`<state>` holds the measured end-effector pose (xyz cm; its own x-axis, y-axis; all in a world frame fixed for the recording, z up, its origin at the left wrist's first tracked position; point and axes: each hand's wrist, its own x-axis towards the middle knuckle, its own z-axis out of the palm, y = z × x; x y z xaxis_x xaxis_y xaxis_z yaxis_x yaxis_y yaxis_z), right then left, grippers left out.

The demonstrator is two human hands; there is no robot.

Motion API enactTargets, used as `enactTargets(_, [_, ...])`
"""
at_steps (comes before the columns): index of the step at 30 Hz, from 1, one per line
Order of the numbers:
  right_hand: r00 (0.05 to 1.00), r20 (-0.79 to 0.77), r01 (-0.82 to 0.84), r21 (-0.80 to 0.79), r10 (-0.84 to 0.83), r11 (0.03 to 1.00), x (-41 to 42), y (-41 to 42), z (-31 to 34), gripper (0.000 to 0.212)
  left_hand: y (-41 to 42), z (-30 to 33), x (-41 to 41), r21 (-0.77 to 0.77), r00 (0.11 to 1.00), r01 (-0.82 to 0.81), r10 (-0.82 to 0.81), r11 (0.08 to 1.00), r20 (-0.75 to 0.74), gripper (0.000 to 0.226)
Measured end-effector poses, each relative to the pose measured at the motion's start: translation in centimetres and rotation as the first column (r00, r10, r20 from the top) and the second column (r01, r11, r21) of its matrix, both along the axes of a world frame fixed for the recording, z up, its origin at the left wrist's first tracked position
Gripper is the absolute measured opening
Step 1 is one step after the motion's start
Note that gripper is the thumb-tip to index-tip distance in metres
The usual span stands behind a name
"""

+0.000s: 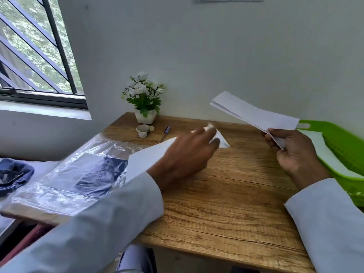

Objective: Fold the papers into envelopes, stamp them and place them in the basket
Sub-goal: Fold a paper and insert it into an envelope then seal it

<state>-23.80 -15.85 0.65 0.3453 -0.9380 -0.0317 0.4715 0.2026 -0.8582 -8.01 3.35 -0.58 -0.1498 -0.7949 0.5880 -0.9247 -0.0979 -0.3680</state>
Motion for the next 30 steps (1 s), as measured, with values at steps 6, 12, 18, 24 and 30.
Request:
enactTargets(6, [0.979, -0.204, -0.011, -0.105, -0.01, 0.994, -1.5, 1.1, -0.3, 0.024, -1.1, -3.3, -1.2, 0.308, 0.97, -0.005, 0.08, 0.951, -0.23, 0.042])
enactTargets(12, [0.956, -0.287, 0.01, -0.168, -0.059, 0.986, -1.2, 1.5, -0.7, 0.02, -2.1, -2.5, 0.7, 0.447, 0.745, 0.046, 0.267, 0.893, -0.611, 0.068])
enactTargets(18, [0.951, -0.292, 0.06, -0.155, -0.104, 0.986, -0.5, 0.7, -1.5, 0.023, -4.0, -2.7, 2.8, 0.492, 0.736, 0.038, 0.309, 0.87, -0.603, 0.066])
enactTargets(24, [0.967, -0.22, -0.151, -0.084, 0.129, 0.985, -0.7, 0.5, -1.7, 0.026, -6.4, -4.7, 3.8, 0.379, 0.668, 0.112, 0.213, 0.918, -0.713, 0.052])
enactTargets(30, [0.98, -0.15, -0.134, -0.021, 0.13, 0.991, -0.8, -0.2, -1.7, 0.03, -7.7, -5.4, 3.7, 0.273, 0.639, -0.104, 0.275, 0.956, -0.718, 0.068])
